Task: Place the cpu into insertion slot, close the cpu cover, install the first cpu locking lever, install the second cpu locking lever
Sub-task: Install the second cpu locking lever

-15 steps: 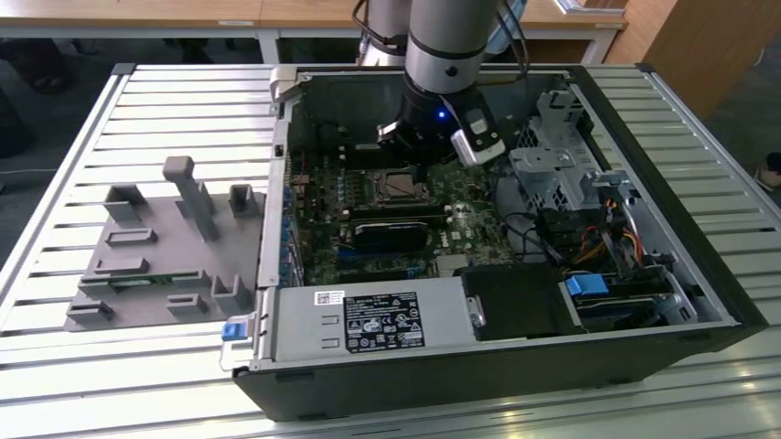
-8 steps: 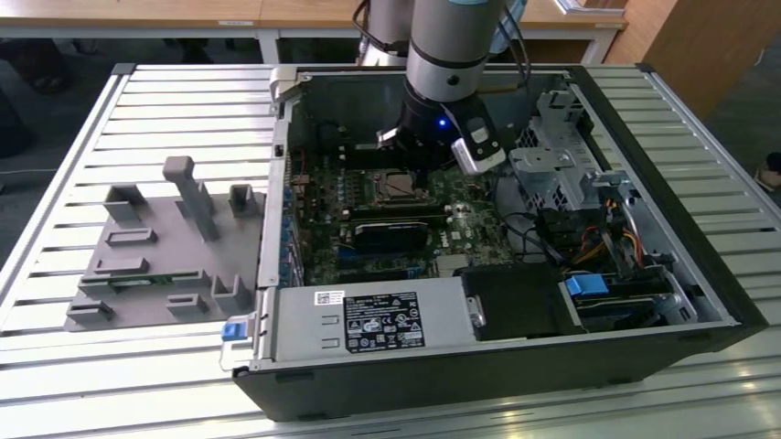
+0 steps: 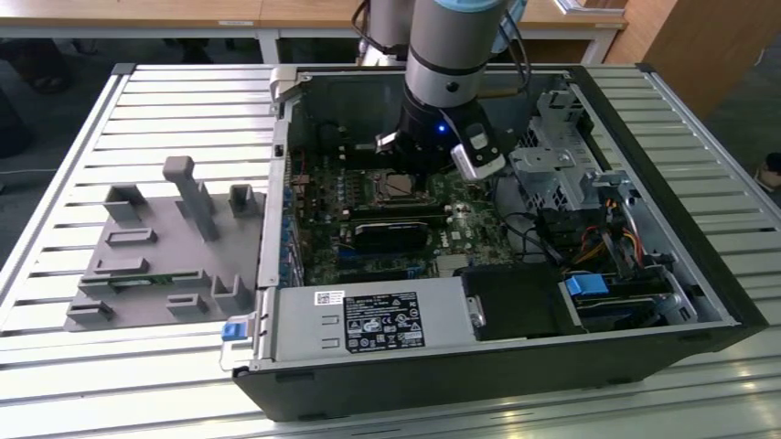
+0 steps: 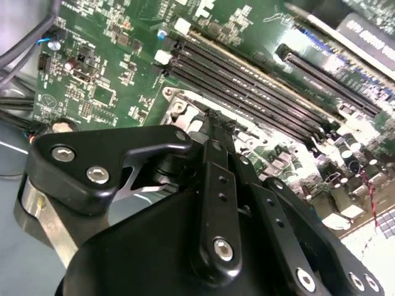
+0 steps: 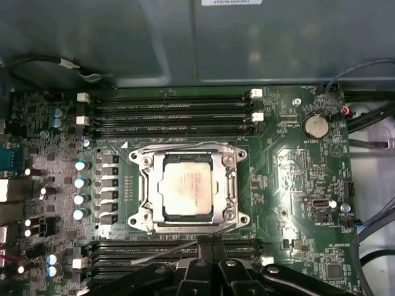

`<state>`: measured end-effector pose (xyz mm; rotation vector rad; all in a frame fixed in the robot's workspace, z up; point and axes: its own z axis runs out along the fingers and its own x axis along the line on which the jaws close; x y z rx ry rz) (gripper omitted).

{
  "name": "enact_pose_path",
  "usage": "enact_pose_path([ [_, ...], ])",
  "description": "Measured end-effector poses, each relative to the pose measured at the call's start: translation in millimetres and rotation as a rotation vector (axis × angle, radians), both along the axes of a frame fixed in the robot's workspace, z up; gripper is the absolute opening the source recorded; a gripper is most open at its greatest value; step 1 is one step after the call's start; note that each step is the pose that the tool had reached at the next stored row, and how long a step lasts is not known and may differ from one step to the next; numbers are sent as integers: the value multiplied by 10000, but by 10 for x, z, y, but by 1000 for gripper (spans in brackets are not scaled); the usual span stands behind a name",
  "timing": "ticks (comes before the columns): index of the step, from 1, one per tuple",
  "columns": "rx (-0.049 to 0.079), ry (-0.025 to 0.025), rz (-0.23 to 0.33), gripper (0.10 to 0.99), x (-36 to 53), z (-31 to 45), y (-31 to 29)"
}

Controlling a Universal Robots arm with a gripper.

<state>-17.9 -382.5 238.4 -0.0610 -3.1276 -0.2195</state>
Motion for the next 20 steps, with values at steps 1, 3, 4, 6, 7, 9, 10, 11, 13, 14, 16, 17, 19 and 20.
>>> enact_pose_path([
  [1,4,0,1,106,-16,-2,-10],
  [3,7,0,0,106,-55,-5,-23],
  [4,6,1,0,106,-76,-6,-28],
  [6,9,-1,2,106,-112,-10,-31],
  [7,10,-1,1,106,-130,-12,-31],
  [9,12,0,0,106,-169,-15,-32],
  [10,13,0,0,106,-186,-19,-32],
  [11,15,0,0,106,-202,-24,-32],
  [13,15,0,0,106,-223,-46,-32],
  [14,16,0,1,106,-230,-62,-32],
  [16,19,0,2,106,-248,-97,-32],
  [17,26,1,1,106,-258,-112,-32],
  [19,71,1,1,106,-275,-136,-32],
  [20,105,1,0,106,-281,-146,-32],
])
